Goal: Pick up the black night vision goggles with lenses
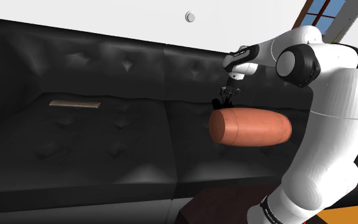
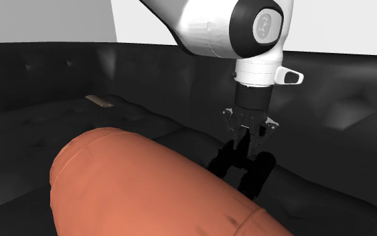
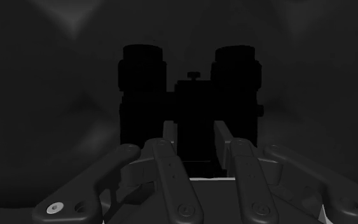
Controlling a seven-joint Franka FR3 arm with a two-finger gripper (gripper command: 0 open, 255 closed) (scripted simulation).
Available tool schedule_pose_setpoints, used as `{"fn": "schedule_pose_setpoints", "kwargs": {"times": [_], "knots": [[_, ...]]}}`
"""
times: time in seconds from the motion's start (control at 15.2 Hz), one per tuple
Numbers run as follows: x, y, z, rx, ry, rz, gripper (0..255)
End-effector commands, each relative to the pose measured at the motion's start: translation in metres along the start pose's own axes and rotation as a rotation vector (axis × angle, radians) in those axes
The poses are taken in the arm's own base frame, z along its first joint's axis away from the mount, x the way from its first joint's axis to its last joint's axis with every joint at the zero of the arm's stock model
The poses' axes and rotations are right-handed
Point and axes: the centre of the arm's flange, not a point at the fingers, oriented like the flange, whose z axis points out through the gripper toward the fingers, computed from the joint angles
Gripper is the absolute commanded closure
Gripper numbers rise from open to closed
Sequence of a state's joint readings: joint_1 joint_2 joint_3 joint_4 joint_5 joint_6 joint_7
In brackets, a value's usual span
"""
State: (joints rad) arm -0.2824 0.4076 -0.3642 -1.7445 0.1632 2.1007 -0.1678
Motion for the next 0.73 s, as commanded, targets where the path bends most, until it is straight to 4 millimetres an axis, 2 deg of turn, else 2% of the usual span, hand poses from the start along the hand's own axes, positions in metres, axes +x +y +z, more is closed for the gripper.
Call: {"fn": "schedule_pose_setpoints", "kwargs": {"times": [0.0, 0.53, 0.66], "knots": [[-0.001, -0.001, -0.011, 0.0, 0.001, 0.0, 255], [-0.002, -0.001, -0.054, 0.0, 0.001, 0.0, 255], [-0.002, -0.001, -0.054, 0.0, 0.001, 0.0, 255]]}}
